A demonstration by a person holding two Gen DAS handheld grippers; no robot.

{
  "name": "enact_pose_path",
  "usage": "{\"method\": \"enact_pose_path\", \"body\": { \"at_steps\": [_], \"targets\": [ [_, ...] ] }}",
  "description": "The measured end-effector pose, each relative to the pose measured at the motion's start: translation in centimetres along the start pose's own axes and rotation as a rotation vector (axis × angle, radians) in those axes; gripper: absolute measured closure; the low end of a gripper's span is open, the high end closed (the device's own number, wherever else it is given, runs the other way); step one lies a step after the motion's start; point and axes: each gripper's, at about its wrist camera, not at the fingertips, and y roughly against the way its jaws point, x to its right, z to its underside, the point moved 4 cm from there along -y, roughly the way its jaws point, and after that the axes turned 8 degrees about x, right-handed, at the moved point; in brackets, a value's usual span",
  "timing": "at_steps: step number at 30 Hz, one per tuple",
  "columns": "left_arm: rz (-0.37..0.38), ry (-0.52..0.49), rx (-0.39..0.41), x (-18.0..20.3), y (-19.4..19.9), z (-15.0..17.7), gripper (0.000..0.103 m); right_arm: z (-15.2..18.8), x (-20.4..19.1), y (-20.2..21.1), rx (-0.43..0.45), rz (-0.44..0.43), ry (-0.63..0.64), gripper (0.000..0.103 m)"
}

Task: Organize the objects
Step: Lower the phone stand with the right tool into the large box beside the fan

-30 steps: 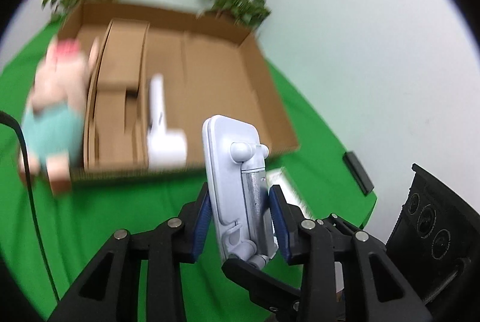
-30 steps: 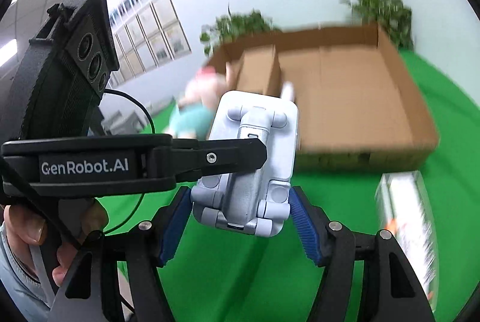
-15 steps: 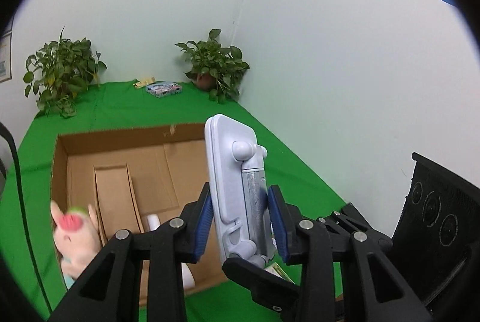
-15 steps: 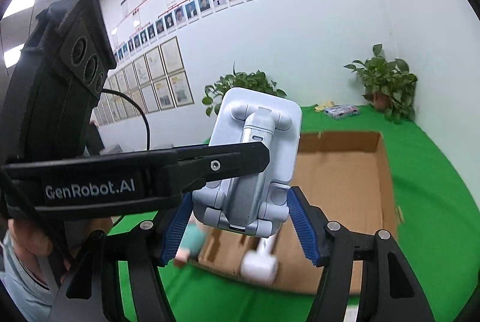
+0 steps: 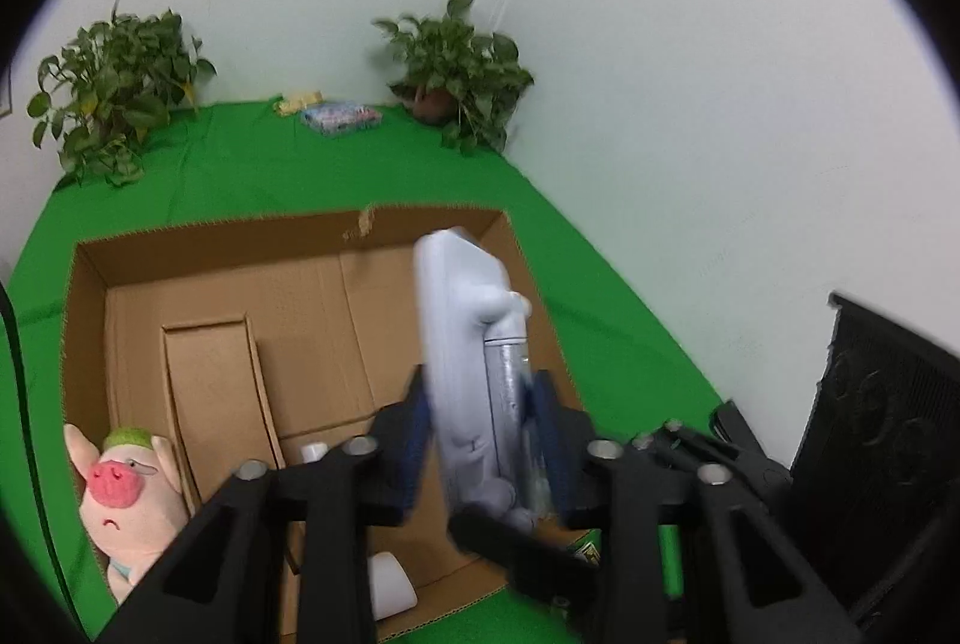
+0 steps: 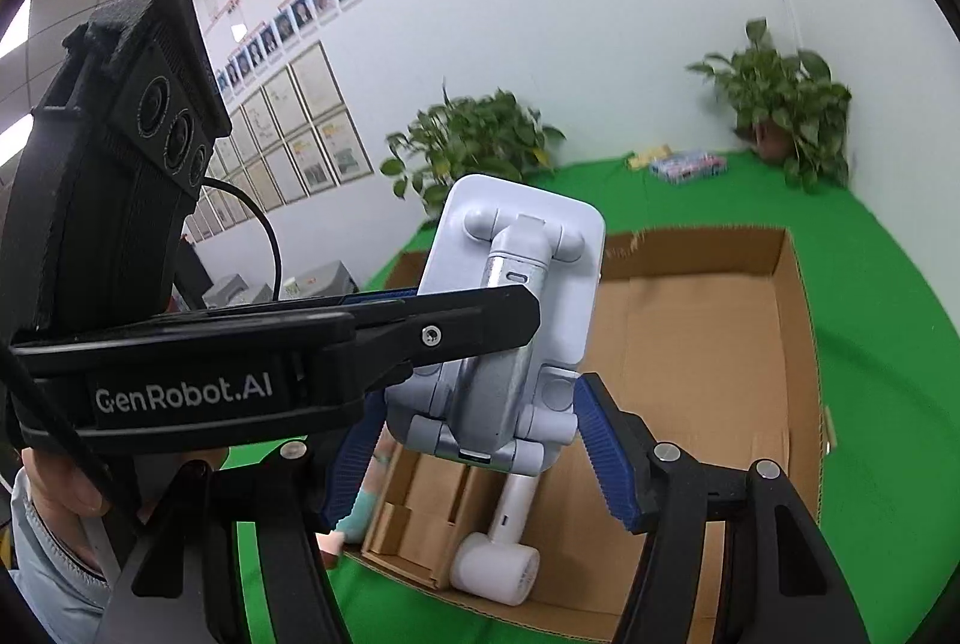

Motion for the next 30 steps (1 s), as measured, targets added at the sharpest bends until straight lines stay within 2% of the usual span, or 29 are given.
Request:
{"method": "enact_pose_path", "body": {
  "at_steps": [1, 2, 5, 13, 21, 30],
  "targets": [
    [-0.037, -0.012, -0.023, -0.3, -1.1, 0.5, 0.086, 0.3, 0.1, -0.5, -0.010, 0.009, 0.013, 0.078],
    [-0.035, 0.006, -0.038, -0.8, -1.9, 0.9, 0.089, 0.9, 0.1, -1.3, -0.044, 0.006, 0.027, 0.083],
    [-0.001, 0.101, -0.105, -2.7, -4.6, 2.8, 0.092, 3.2, 1.1, -3.0, -0.090, 0.022, 0.035, 0.084],
    [-0.007, 0.191, -0.239, -4.0, -9.3, 9.3, 0.092, 10.2, 5.4, -6.0, -0.222, 0.003, -0.064, 0.084],
    [-0.012, 0.236, -0.304, -3.7, -11.5, 13.1, 0.092, 14.0, 8.2, -6.5, -0.311, 0.009, -0.107, 0.084],
    [-0.051, 0.232, -0.309, -3.4, -10.2, 14.9, 0.092, 15.8, 10.0, -6.0, -0.347, -0.035, -0.184, 0.082]
  ]
}}
